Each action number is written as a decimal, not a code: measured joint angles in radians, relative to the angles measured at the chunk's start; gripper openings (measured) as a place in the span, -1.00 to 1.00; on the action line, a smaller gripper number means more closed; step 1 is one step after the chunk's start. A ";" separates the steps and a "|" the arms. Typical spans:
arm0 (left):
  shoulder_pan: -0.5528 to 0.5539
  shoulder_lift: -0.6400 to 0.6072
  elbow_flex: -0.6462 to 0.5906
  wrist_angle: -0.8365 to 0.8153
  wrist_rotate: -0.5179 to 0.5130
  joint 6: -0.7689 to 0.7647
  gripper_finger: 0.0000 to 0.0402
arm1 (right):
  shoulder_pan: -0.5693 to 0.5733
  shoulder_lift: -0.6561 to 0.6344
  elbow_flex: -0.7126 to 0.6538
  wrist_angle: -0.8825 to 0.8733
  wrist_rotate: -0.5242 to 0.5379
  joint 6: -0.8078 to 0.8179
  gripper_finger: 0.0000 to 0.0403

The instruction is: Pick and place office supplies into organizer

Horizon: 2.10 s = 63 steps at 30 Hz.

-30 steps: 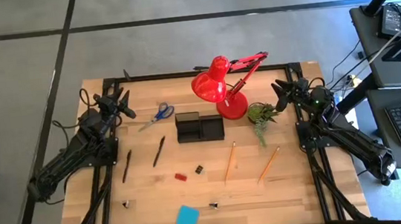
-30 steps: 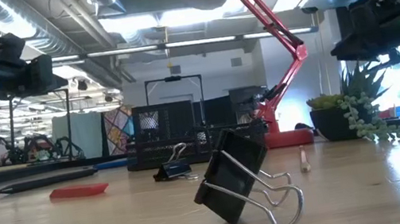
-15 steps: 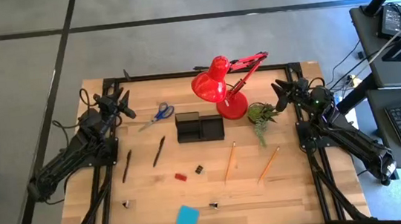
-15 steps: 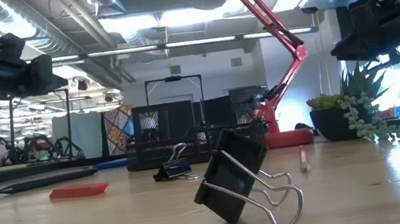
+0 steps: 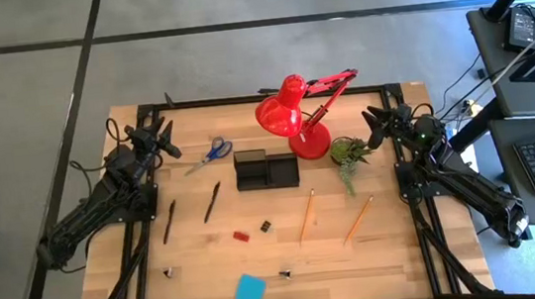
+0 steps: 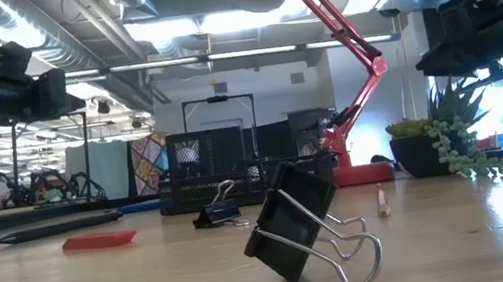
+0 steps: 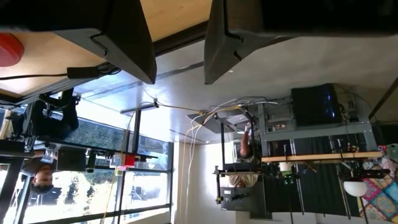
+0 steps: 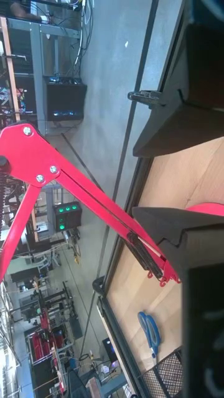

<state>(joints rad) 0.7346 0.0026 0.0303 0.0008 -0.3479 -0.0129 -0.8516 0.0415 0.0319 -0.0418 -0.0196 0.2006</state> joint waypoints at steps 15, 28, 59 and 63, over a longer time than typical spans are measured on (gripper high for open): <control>0.000 0.000 0.000 0.000 0.000 0.000 -0.35 | 0.000 0.000 0.000 0.000 0.000 0.000 -0.28; 0.000 0.000 0.000 0.000 0.000 0.000 -0.35 | 0.000 0.000 0.000 0.000 0.000 0.000 -0.28; 0.000 0.000 0.000 0.000 -0.001 -0.006 -0.35 | 0.000 0.000 0.000 0.000 0.000 0.000 -0.28; 0.000 0.000 0.000 0.000 0.086 -0.084 -0.35 | 0.000 0.000 0.000 0.000 0.000 0.000 -0.28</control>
<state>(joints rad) 0.7349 0.0025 0.0300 0.0009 -0.2620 -0.0966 -0.8516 0.0414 0.0320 -0.0418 -0.0196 0.2005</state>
